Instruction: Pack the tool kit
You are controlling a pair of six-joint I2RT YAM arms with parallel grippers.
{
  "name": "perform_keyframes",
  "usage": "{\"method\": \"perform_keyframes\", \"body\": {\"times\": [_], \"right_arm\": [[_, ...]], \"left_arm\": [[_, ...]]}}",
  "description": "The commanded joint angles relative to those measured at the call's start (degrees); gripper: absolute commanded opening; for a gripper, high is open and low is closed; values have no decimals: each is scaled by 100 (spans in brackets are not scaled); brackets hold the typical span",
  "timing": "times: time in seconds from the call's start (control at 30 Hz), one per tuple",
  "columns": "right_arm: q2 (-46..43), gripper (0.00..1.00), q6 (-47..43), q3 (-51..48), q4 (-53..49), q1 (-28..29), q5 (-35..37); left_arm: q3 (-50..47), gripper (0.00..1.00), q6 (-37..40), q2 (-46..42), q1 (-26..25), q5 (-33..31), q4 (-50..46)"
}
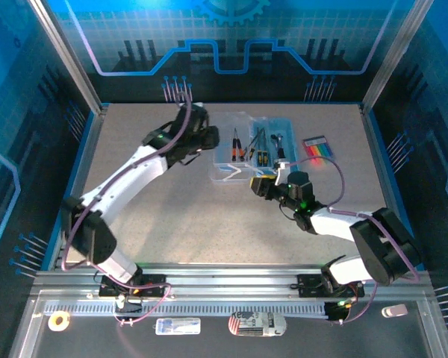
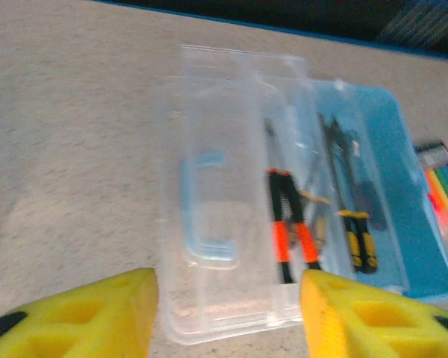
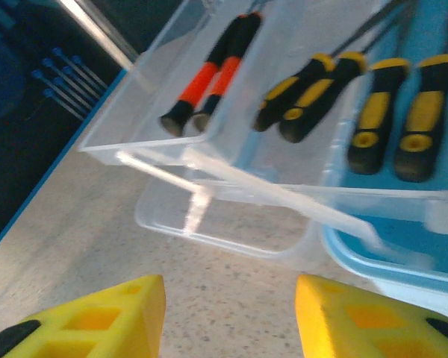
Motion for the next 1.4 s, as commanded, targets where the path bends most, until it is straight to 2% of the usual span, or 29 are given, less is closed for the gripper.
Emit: {"method": "perform_keyframes", "body": {"times": [0.0,0.03,0.17,0.27,0.4,0.5,1.03,1.13,1.37], "right_arm": [[275,52,-215,193,647,327,-548],[333,53,-244,220,694,439,-484],[398,57,-420,327,530,615,-311],[373,58,-501,328,491,635,-286],[373,58,-617,423,323,659,-395],[399,59,-644,434,326,683,-381],[384,58,-794,513,41,688,-204],[343,58,-808,483,19,688,-178],[391,57,-726,486,80,683,-196]], "left_arm": [[-857,65,-261,-341,515,-121,132],[-1078,72,-357,-486,689,-128,130],[-1819,85,-409,-846,1126,-122,178],[-2016,89,-398,-823,1377,-134,49],[-1998,89,-329,-500,1677,23,-43],[-1698,87,-318,-30,1872,148,-234],[717,55,-48,2877,2487,512,-626],[840,50,-140,3174,2644,631,-654],[729,49,-150,3295,2773,824,-559]]}}
